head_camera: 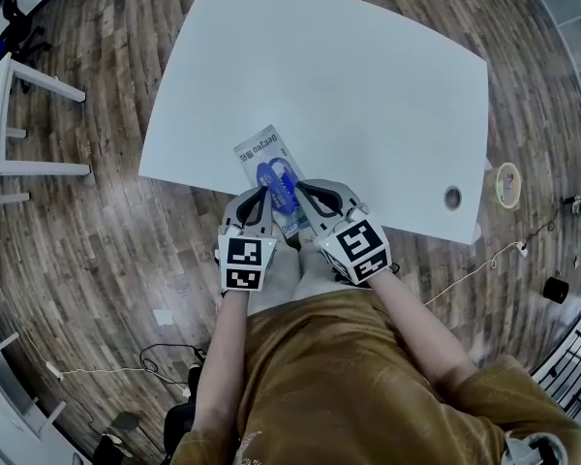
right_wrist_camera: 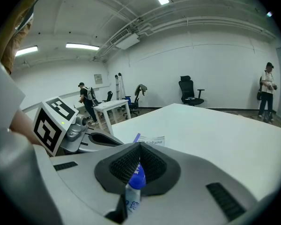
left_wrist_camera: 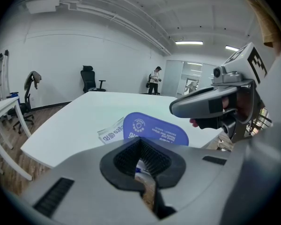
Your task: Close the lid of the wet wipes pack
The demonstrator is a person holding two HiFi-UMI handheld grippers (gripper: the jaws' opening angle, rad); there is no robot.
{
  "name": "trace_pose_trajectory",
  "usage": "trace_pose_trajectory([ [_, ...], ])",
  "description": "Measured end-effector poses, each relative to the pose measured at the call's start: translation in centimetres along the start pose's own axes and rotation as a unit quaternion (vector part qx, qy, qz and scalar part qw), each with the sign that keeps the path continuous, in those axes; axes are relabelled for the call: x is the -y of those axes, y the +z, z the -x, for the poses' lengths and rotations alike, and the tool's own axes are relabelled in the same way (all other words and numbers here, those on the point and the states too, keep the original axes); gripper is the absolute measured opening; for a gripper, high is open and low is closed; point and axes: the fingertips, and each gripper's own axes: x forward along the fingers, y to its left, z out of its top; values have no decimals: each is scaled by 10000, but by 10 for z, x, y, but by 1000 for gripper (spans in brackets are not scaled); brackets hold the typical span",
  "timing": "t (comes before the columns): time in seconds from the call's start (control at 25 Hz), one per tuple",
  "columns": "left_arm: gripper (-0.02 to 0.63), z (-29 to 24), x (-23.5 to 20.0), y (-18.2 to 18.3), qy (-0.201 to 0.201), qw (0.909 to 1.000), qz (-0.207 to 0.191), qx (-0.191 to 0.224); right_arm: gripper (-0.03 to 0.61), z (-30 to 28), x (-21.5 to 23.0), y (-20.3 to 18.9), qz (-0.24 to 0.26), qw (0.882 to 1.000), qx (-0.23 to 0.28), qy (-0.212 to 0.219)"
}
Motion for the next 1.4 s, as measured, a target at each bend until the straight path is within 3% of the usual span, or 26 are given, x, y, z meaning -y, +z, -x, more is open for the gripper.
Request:
trace_pose_trajectory([
  [0.84, -3, -11, 2, 1, -176, 9998, -3, -63, 6, -19, -15, -9, 322, 9972, -399, 538],
  [1.4, -3, -10, 2, -1, -198, 9998, 30, -81, 6, -25, -1, -19, 262, 9964, -641, 483],
])
